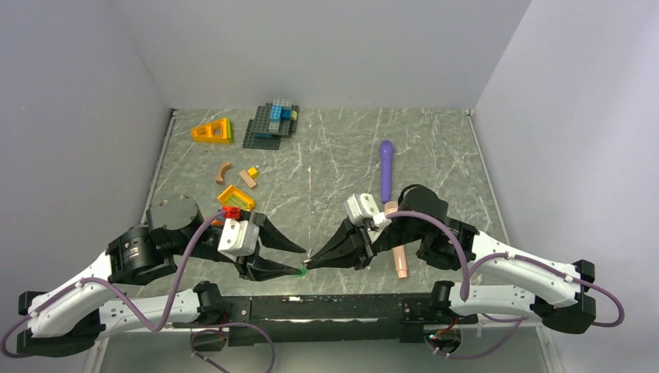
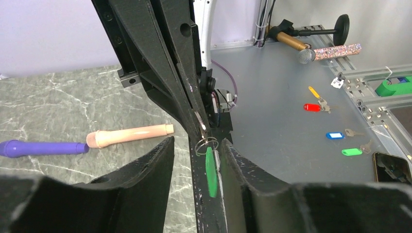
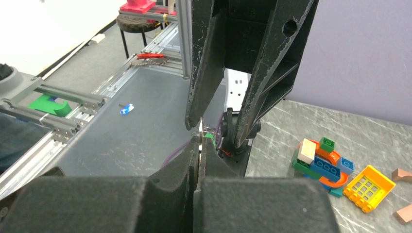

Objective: Remove the keys from the keyring

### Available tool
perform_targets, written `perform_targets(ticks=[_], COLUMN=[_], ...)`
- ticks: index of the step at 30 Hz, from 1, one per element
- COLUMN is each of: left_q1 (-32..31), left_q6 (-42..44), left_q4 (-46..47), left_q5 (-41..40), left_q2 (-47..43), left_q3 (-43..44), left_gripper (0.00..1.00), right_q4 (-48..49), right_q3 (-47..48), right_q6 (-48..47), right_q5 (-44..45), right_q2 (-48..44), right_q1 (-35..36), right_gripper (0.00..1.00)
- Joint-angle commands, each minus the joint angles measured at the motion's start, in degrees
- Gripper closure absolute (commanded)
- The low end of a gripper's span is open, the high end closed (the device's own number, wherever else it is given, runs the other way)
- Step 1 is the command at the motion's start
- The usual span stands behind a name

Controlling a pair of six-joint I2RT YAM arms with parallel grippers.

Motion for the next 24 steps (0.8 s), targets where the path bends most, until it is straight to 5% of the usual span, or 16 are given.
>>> perform_targets(ticks=[1,10,20,24], left_q1=[0.1,0.1,0.1,0.1], left_q6=[0.8,0.5,0.3,0.2], left_q4=[-0.4,0.3,0.4,0.8], left_q5=[1.8,2.0,1.0,0.8], left_q2=[0.4,0.6,1.1,0.9], left_q3=[1.3,0.6,1.0,0.8], left_gripper=[0.57,0.67,0.98,1.00], right_q4=[3.9,5.0,5.4,5.5], right_q3=[2.0,1.6,1.2,1.0], right_q6=[-0.4,-0.3,-0.2,-0.3], right_q5=[0.6,2.3,3.2,3.7], right_q2=[-0.8,-0.7,-1.0,-1.4], right_q1=[0.2,0.2,0.2,0.1], right_gripper=[1.00,1.00,1.00,1.00])
